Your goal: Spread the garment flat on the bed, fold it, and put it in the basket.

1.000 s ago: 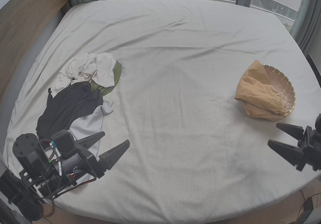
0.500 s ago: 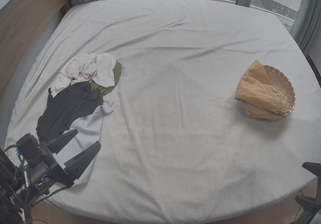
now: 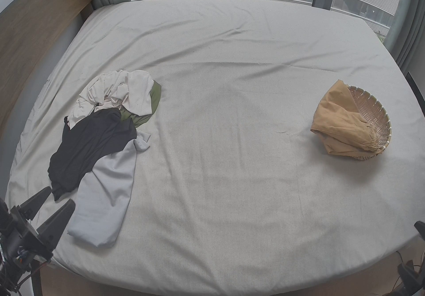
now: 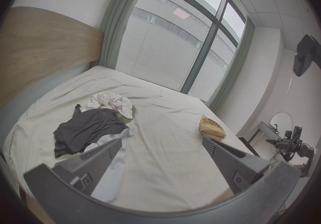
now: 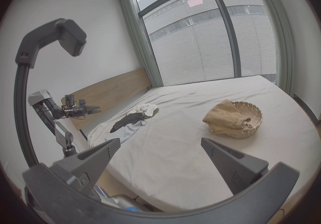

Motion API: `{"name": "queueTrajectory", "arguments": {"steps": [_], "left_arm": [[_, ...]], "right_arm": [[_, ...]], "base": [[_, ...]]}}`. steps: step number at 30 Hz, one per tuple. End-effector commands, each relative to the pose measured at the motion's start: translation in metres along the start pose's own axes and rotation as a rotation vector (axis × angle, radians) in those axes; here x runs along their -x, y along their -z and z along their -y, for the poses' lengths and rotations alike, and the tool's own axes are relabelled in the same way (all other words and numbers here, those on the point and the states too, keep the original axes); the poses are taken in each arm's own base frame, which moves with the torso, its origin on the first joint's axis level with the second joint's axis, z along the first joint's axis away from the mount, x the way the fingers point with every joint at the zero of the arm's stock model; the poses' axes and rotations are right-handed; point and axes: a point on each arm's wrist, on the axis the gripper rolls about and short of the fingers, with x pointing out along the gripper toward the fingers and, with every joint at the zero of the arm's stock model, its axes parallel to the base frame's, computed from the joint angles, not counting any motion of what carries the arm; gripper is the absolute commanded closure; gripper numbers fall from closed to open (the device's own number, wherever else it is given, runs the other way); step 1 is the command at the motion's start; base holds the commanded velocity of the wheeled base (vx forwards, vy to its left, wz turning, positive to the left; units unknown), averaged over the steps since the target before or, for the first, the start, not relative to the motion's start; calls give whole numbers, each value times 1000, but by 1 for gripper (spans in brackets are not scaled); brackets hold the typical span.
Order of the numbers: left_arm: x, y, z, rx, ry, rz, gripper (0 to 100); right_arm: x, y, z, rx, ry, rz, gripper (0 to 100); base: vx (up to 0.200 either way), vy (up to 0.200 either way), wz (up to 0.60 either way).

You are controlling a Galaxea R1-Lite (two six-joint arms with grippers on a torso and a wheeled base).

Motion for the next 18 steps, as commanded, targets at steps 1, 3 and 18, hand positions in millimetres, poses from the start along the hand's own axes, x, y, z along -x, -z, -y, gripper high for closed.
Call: {"name": "queueTrajectory", "arguments": {"steps": [1, 3, 18], "left_arm": [[56, 17, 1, -53, -31, 124, 0], [67, 27, 1, -92, -44, 119, 0], [89, 64, -1, -207, -243, 76, 0]], "right_arm": [[1, 44, 2, 66, 95, -6, 0], [1, 44, 5, 93, 216, -1, 0], [2, 50, 13, 79, 540, -9, 0]], "base": [[0, 0, 0], [0, 0, 0], [0, 0, 0]]}}
